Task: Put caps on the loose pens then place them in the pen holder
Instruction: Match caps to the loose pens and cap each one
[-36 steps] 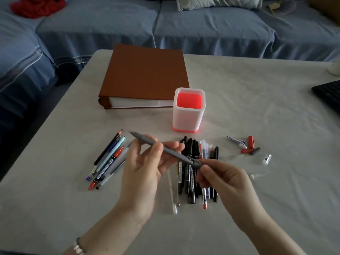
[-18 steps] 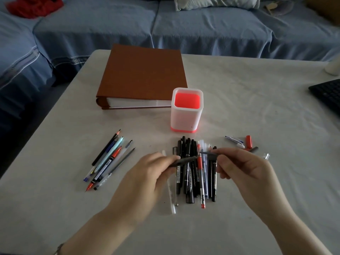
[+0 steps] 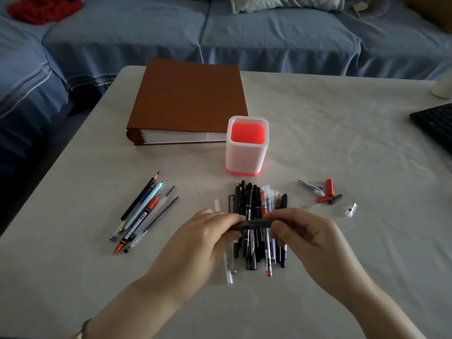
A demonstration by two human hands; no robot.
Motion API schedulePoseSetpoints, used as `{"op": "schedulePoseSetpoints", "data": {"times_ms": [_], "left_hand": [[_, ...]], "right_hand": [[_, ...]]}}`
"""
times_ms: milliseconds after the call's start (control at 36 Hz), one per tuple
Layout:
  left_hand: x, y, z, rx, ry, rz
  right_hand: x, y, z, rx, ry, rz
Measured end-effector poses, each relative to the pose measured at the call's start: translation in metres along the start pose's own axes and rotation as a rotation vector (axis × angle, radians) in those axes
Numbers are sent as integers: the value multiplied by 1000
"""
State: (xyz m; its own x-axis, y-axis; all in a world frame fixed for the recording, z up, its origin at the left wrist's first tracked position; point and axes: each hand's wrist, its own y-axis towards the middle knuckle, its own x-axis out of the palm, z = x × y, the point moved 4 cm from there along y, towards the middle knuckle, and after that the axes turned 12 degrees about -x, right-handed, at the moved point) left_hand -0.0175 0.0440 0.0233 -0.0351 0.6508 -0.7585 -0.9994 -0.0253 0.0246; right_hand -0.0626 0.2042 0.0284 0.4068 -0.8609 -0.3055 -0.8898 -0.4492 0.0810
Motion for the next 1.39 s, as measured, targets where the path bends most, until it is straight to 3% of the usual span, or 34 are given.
{"op": "schedulePoseSetpoints", "data": {"times_ms": [250,556,639,694,750,861,917,1000,1083,1250,1306,1389], "left_hand": [[8,3,2,15,98,2],[18,4,12,-38,-17,60],[14,9,16,-45,-43,50],[12,18,18,-59,-56,14],[9,27,18,-75,-40,48],[-2,36,4,-154,24,152],[-5,33,-5,-178,21,178],[-7,28,-14,-227,11,171],[-9,23,-22,-275,-7,188],[-3,21,-26,-353,-77,168],[3,22,-27,-400,-141,152],[9,25,-25,-619,-605,164]], "right_hand": [[3,-1,5,1,-4,15],[-4,2,10,-26,16,58],[-8,7,10,-14,23,-15],[-14,12,16,4,-75,-108],[-28,20,29,2,-275,-97],[-78,36,64,17,-659,227],[-100,41,86,183,-735,283],[-112,45,109,390,-805,139],[-107,46,115,358,-811,94],[-102,42,114,281,-837,158],[-96,37,106,221,-730,229],[-79,29,87,194,-378,346]]}}
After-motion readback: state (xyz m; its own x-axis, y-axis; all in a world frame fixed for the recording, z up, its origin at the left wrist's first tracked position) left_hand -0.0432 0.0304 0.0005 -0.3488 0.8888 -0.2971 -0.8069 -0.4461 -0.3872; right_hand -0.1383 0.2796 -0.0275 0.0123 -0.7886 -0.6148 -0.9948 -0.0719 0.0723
